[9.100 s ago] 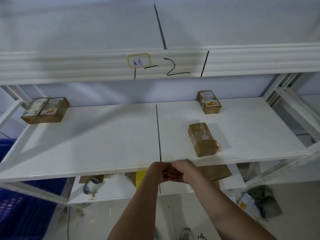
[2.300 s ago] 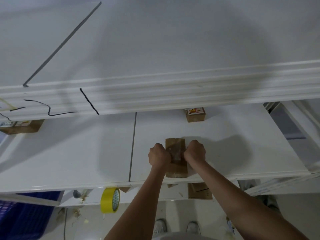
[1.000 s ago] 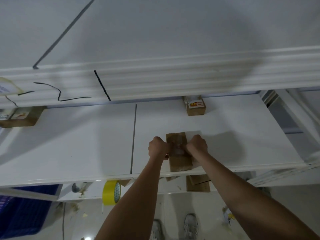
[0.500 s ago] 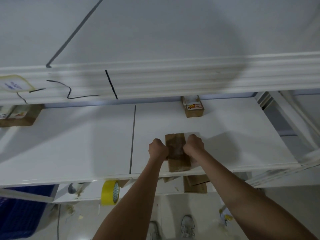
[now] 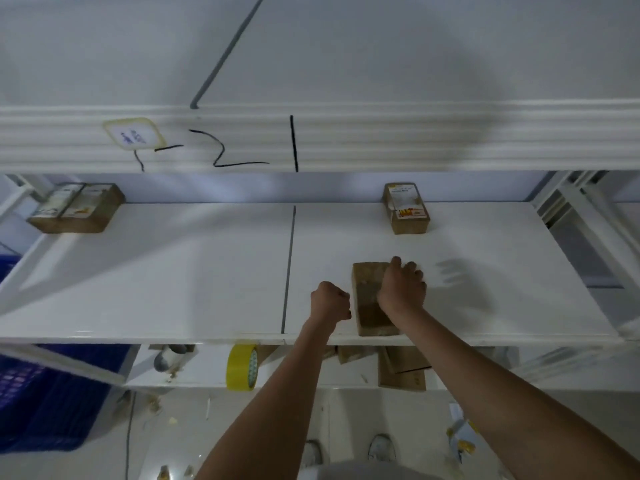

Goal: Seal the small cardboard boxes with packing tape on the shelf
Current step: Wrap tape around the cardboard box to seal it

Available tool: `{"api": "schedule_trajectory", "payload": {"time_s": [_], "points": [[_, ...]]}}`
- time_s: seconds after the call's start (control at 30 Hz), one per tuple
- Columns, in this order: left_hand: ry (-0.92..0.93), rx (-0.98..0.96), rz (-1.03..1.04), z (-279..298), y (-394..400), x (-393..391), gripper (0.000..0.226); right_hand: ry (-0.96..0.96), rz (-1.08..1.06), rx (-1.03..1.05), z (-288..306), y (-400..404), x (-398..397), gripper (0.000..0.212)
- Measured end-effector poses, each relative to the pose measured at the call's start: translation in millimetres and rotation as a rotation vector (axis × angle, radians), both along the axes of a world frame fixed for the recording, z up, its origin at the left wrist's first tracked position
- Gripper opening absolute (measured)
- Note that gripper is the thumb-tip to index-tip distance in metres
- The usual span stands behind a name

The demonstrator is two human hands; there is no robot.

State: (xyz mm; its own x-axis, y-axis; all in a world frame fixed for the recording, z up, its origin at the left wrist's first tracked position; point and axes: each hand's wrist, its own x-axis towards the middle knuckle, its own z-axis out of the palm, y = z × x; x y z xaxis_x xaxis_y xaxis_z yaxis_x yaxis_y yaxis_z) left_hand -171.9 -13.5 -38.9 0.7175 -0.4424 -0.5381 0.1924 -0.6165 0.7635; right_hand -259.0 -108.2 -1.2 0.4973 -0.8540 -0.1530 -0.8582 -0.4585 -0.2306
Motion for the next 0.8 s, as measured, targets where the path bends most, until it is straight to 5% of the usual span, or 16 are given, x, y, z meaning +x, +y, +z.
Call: {"api": "schedule_trajectory", "payload": {"time_s": [0.07,0.13,0.23,0.4,0.8], "points": [[-0.046,-0.09,0.134,8,21,6,0.014,-0.206,0.035,-0.099,-2,26,7,0.038],[-0.285,-0.082,0.365,14,49,14,0.022,-0.395,0.109,-0.067,-7,58,15,0.025],[-0.507,0.019,0.675,18,101,26,0.026,-0.419,0.166,0.308,-27,108,30,0.009],[-0.333,0.14,0.733,-19,175,40,0.029,-0.411,-0.247,1.05,-65,163,48,0.015],[0.218,0.059,0.411,-63,229,60,0.032,-0.458,-0.511,1.302,-90,209,89,0.021]]}}
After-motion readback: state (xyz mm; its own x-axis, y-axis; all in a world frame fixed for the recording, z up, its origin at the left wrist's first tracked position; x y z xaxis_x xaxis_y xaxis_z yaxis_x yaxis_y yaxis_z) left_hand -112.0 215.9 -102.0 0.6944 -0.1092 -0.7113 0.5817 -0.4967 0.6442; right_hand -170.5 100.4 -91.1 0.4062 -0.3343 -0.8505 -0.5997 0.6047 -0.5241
